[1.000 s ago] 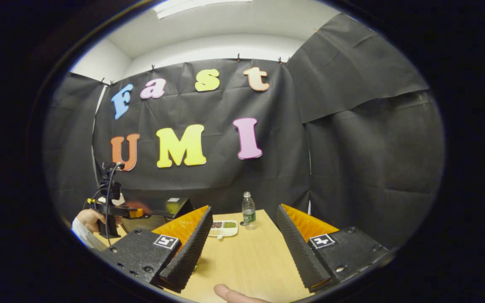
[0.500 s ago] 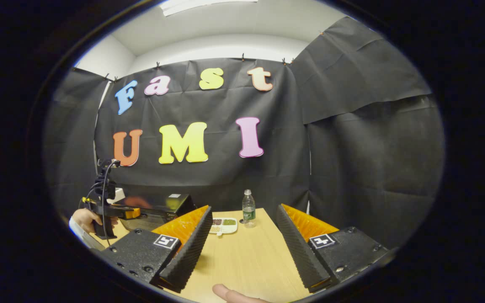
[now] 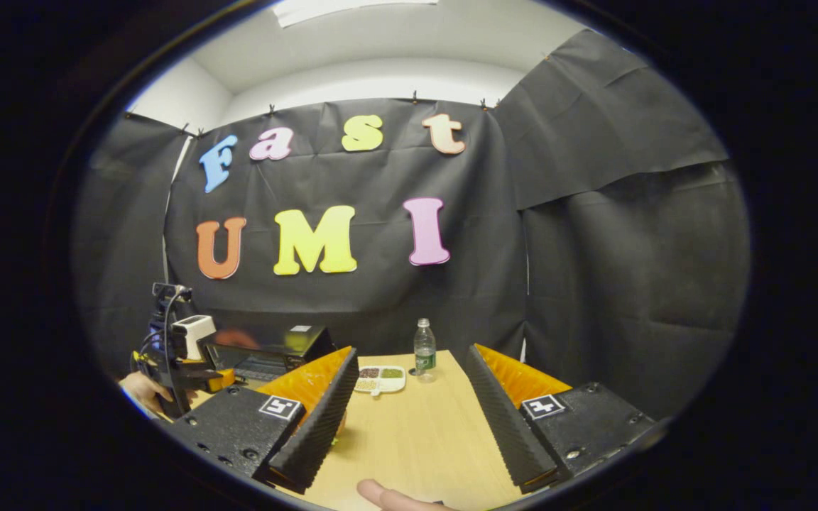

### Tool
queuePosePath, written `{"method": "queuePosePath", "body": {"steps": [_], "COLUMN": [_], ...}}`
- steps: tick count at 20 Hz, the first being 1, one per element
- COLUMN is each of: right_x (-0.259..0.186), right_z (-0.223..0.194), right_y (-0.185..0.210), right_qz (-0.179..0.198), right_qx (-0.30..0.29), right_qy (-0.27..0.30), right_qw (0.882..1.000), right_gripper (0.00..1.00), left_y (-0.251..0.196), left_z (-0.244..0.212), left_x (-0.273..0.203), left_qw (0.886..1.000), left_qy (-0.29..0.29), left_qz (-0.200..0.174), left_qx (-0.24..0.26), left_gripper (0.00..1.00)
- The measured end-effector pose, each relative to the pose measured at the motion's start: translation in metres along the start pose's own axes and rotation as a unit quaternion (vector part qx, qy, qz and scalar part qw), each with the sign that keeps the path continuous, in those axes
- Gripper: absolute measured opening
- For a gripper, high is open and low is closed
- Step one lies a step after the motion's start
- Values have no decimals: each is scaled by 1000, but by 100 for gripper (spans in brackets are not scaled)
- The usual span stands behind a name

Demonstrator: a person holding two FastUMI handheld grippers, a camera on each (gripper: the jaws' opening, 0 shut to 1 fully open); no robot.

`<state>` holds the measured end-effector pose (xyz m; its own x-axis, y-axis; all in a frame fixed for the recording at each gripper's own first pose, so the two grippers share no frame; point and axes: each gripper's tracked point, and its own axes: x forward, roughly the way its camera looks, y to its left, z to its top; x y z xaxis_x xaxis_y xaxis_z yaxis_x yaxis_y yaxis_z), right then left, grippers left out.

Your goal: Open the electric oven with the left hand, put the food in, and close the electric oven.

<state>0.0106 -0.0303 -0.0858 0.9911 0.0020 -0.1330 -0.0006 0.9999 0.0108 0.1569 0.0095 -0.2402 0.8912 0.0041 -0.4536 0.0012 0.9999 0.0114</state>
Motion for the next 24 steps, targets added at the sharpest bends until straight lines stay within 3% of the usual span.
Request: {"method": "queuePosePath", "body": {"steps": [10,19,20,21,24], "right_x": [0,-12,-14,-14,-14], "right_z": [3,13,14,15,19], "right_y": [4,26,27,27,28], "right_qz": [1,18,17,17,13], "right_qx": [-7,-23,-26,-27,-29], "right_qy": [-2,-13,-13,-14,-16], "right_qw": [1000,999,999,999,999], "right_gripper": [96,96,96,96,96], "left_y": [-4,-13,-14,-15,-16], "left_z": [-59,-115,-122,-132,-128], "left_x": [-22,-18,-15,-12,-14], "left_qw": [1000,997,997,996,997], "left_qy": [16,74,81,93,81], "left_qz": [9,7,5,6,7], "left_qx": [-5,-18,-16,-17,-17], "left_gripper": [96,93,79,93,93]}}
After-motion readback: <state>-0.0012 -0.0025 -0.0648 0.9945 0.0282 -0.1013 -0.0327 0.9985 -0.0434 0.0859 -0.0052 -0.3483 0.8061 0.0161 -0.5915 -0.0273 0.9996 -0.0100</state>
